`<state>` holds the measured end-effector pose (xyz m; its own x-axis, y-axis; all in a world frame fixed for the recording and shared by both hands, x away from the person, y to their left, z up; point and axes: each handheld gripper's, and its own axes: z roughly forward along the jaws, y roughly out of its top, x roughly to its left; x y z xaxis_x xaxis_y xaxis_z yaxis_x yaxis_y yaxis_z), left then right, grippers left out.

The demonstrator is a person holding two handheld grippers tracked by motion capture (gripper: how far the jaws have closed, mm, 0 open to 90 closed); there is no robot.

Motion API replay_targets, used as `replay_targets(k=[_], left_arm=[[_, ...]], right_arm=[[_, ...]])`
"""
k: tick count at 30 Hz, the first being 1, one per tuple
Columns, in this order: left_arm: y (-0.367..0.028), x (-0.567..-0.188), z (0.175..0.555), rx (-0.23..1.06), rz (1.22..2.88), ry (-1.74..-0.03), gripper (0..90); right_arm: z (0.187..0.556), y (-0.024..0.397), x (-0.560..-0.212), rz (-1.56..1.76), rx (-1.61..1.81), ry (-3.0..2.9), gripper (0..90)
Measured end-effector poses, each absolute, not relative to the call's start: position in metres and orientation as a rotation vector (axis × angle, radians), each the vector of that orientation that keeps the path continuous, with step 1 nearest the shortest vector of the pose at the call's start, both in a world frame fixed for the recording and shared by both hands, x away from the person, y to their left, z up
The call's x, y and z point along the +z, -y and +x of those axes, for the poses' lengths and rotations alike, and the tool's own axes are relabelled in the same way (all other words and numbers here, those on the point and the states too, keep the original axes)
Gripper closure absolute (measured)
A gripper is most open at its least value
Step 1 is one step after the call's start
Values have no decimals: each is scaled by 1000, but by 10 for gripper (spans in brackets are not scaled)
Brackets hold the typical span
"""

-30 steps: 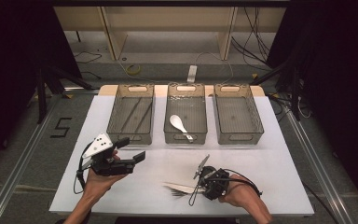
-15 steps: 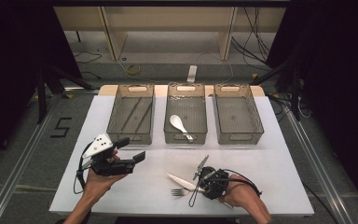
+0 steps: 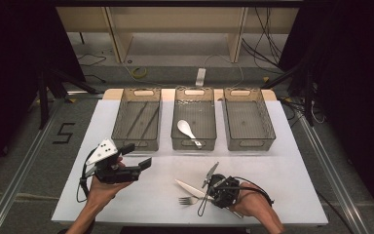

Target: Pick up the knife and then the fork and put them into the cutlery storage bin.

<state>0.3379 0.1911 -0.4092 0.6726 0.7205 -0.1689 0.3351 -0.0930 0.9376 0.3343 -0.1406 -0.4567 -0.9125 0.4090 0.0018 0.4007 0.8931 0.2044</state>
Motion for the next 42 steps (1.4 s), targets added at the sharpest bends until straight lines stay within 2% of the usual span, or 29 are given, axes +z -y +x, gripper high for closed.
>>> replay_targets(k=[22, 42], left_arm=[[-192, -409, 338, 398, 1683, -865, 157], [-194, -409, 339, 394, 1658, -881, 156]], right_arm=[[346, 181, -419, 843, 707, -2884, 808], [389, 224, -384, 1054, 1043, -2626, 808]])
